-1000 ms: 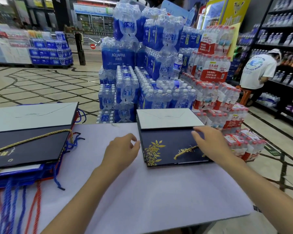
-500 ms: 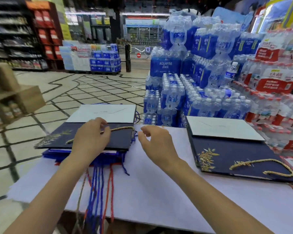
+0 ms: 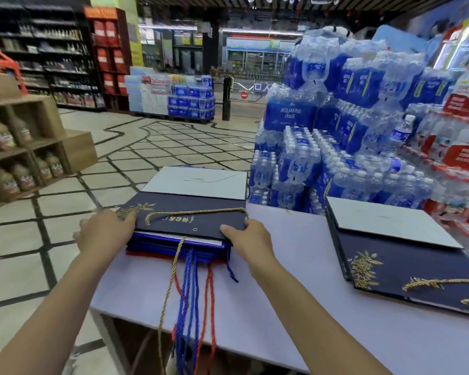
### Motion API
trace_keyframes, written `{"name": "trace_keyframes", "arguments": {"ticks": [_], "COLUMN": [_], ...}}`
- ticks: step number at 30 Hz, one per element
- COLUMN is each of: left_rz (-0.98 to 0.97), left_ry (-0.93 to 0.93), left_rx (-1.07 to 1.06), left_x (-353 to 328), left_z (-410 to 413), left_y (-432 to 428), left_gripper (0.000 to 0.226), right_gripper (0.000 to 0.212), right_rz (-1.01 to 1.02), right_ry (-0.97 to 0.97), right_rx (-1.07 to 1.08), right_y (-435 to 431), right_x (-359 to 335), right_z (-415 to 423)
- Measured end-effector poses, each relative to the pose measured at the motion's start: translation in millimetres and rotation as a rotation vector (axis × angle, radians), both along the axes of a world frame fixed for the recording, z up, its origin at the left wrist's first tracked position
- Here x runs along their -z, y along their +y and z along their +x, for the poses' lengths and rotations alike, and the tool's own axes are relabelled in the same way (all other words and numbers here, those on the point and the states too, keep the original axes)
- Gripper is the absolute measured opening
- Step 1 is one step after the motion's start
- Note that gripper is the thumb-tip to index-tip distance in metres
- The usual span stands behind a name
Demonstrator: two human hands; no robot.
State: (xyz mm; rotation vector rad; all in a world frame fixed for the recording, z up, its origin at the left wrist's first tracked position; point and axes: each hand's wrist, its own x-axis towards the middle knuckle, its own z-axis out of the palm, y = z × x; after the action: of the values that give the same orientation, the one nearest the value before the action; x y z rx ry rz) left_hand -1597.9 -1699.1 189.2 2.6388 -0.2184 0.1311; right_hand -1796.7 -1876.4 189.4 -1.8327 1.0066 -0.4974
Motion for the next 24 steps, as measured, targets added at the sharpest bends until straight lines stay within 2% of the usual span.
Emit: {"name": "trace_keyframes", "arguments": {"ticks": [2,4,5,8,13,16,20,24], "left_rz": [-0.081,-0.214,-0.287,-0.48,-0.605,-0.664,-0.662,-0.471], "left_ry": [-0.009,-0.013,-0.008,-0.014,-0.095,-0.054,-0.009,-0.149], "left_rx": [0.012,0.029,0.039,0.066,0.195,0.279,0.447,0.581], "left_x": [-4,-10,-14,-28,-45,-43,-37,-21], "left_z": [1,-4,-8,-22,-55,-80,-120,-169], "left_y": [2,2,1,-6,-34,-59,-96,-132], "left_gripper": [0.053,0.046,0.043,0.04,0.027,0.028,0.031,0.028], "right_gripper": [0.064,0.047,0.045,0.056,0.02,0.021,0.024,0.025], "right_rz": [0.024,0.085,0.105,0.146,0.104,0.013,-0.055,-0.14], "right_ry": [-0.085,-0.213,-0.26,-0.344,-0.517,-0.555,-0.521,-0.374], "right_rx": [0.017,0.021,0.019,0.038,0.048,0.084,0.184,0.295], "right_y": [0,-2,-6,-21,-51,-68,-87,-99], "right_x": [-1,-8,-10,-22,-63,-77,-74,-49], "right_z": [0,-4,-6,-16,-64,-103,-161,-213]}}
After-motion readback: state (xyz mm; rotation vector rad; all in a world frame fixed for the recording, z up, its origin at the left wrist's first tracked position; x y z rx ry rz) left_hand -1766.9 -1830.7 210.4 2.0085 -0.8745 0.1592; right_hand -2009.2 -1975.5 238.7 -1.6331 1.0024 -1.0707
